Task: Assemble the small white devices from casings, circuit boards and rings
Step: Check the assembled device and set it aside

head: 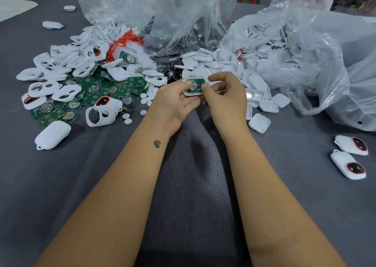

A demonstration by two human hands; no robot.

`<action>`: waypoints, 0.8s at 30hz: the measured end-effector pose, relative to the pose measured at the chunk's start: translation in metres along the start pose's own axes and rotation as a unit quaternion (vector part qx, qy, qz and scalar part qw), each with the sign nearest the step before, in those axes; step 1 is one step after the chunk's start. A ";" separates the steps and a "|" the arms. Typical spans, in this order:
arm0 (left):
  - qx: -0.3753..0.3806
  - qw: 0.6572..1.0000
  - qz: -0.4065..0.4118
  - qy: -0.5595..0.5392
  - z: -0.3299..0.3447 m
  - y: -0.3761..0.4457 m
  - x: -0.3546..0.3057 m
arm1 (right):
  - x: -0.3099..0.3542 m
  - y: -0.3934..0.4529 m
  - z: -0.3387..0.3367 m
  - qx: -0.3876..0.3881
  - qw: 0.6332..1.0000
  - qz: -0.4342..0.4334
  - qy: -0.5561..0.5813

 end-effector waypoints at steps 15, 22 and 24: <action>0.048 0.996 0.015 0.070 0.005 0.000 -0.001 | -0.003 0.002 -0.007 -0.020 1.000 0.004 0.017; 0.054 0.994 0.020 0.088 0.003 0.002 0.000 | -0.006 0.002 -0.005 -0.019 0.999 0.018 0.036; 0.053 0.994 0.024 0.093 0.002 0.003 0.000 | -0.010 0.002 -0.004 -0.011 0.996 0.042 0.083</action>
Point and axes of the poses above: each hand's wrist, its own y-axis towards the middle knuckle, its own z-axis out of the palm, x = y × z, the point moved 8 cm from there along y, towards the middle knuckle, and after that the axes turned 10 degrees about x, right-handed, at the moved point
